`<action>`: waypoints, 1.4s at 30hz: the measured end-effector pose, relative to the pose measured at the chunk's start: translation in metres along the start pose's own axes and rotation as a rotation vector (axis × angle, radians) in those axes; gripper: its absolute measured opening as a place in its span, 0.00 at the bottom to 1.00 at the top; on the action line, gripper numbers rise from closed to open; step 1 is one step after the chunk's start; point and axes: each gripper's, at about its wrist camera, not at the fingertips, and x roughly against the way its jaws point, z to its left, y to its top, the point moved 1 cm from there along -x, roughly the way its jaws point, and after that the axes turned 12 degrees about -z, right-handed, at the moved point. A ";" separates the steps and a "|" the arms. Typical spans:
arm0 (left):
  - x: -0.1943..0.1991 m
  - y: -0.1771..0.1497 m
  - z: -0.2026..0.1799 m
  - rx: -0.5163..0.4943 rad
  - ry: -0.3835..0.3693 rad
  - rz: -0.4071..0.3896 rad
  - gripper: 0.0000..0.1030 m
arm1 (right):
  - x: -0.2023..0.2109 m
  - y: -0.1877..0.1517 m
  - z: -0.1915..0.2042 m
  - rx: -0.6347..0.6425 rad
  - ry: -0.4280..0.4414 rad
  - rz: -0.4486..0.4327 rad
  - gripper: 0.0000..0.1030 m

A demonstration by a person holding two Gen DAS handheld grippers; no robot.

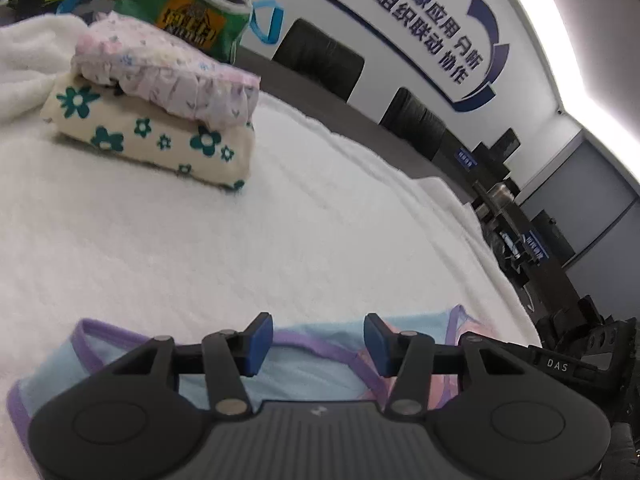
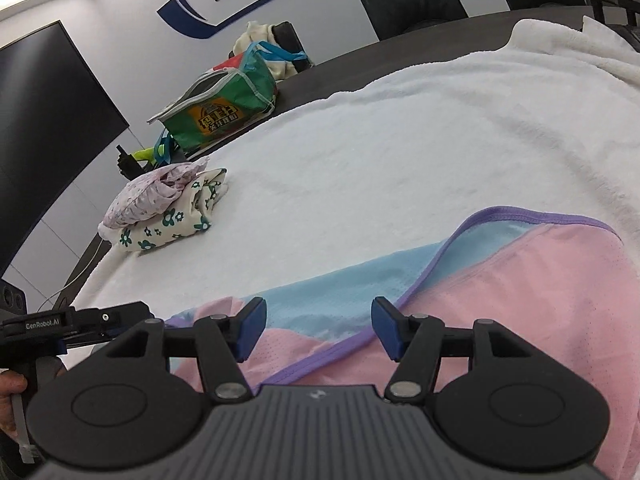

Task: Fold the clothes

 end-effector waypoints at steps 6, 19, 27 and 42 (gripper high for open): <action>0.022 -0.002 -0.001 -0.077 -0.049 0.057 0.48 | 0.007 0.002 0.000 -0.009 0.014 0.009 0.58; -0.037 -0.013 -0.013 0.007 0.009 0.119 0.42 | -0.001 -0.005 -0.014 -0.088 0.035 0.125 0.49; -0.035 0.003 -0.006 0.005 0.007 -0.054 0.04 | -0.038 0.010 0.004 0.087 0.015 0.051 0.05; -0.022 -0.016 -0.030 -0.188 -0.026 0.087 0.37 | -0.019 0.024 0.005 0.173 -0.020 -0.035 0.60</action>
